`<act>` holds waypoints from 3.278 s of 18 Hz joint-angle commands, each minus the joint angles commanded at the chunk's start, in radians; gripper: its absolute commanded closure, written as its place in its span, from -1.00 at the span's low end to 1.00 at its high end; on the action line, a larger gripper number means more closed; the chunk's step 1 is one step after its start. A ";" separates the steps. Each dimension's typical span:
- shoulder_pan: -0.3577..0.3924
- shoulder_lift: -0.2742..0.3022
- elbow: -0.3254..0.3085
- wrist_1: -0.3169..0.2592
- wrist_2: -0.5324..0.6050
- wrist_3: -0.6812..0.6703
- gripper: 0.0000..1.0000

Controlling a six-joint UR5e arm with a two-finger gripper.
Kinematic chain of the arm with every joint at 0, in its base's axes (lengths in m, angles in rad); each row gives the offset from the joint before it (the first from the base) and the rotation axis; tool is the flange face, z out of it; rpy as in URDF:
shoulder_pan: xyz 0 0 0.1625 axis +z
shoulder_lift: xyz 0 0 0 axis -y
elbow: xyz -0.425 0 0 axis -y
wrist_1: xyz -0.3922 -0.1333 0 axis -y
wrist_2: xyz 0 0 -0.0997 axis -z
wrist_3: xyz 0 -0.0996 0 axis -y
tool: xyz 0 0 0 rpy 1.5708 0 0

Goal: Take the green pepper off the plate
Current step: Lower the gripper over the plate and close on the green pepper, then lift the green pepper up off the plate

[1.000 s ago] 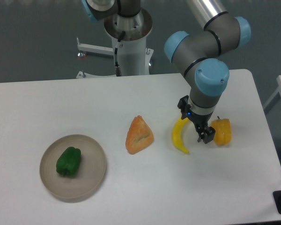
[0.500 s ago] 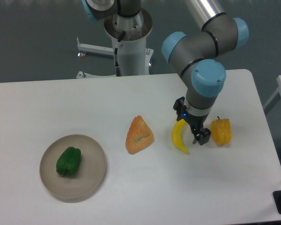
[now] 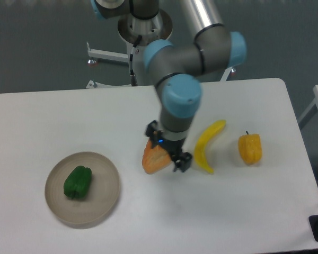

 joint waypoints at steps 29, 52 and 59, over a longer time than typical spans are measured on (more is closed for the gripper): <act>-0.189 -0.158 -0.020 0.258 -0.095 -0.688 1.00; 0.188 0.006 0.000 0.094 0.072 0.224 1.00; 0.284 0.005 0.003 0.029 0.130 0.633 1.00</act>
